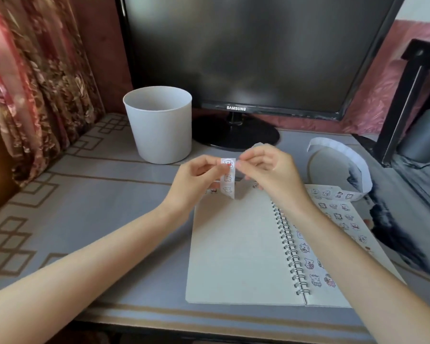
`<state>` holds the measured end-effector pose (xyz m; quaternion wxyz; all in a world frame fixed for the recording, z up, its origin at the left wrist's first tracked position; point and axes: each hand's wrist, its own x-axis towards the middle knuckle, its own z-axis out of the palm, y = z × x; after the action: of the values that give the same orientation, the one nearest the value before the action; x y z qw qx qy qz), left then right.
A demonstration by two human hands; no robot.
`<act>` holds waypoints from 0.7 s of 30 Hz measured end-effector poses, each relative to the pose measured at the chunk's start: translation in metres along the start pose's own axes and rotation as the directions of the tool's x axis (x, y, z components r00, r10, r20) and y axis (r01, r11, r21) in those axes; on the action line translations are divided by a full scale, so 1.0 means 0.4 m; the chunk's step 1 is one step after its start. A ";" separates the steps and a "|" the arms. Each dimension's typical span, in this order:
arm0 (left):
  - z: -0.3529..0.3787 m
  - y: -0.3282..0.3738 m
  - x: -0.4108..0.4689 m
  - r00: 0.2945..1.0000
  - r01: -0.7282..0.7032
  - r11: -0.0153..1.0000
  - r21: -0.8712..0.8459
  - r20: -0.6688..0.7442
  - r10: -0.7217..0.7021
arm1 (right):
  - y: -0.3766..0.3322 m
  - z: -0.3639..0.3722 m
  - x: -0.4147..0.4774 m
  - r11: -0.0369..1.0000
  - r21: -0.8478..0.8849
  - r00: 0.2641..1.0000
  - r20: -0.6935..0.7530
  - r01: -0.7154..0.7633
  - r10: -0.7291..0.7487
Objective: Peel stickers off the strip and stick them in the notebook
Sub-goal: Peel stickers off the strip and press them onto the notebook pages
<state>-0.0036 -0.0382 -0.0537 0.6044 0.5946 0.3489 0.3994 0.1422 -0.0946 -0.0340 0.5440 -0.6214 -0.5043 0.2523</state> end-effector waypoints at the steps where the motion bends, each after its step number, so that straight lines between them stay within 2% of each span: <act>1: 0.003 -0.004 0.001 1.000 0.000 1.000 -0.002 -0.014 0.000 | 0.000 -0.004 0.004 0.998 -0.019 0.998 -0.033 0.052 -0.052; 6: 0.016 -0.019 -0.001 0.999 -0.035 0.998 -0.052 -0.023 0.034 | 0.006 0.004 0.003 0.976 -0.141 0.984 -0.046 0.166 -0.173; 21: 0.014 -0.027 -0.015 0.993 -0.120 0.988 -0.097 -0.002 0.121 | 0.017 0.019 -0.005 0.974 -0.124 0.979 -0.057 0.190 -0.198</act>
<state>-0.0005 -0.0459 -0.0644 0.6079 0.5854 0.2914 0.4504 0.1374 -0.0927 -0.0430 0.5455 -0.6085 -0.5575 0.1464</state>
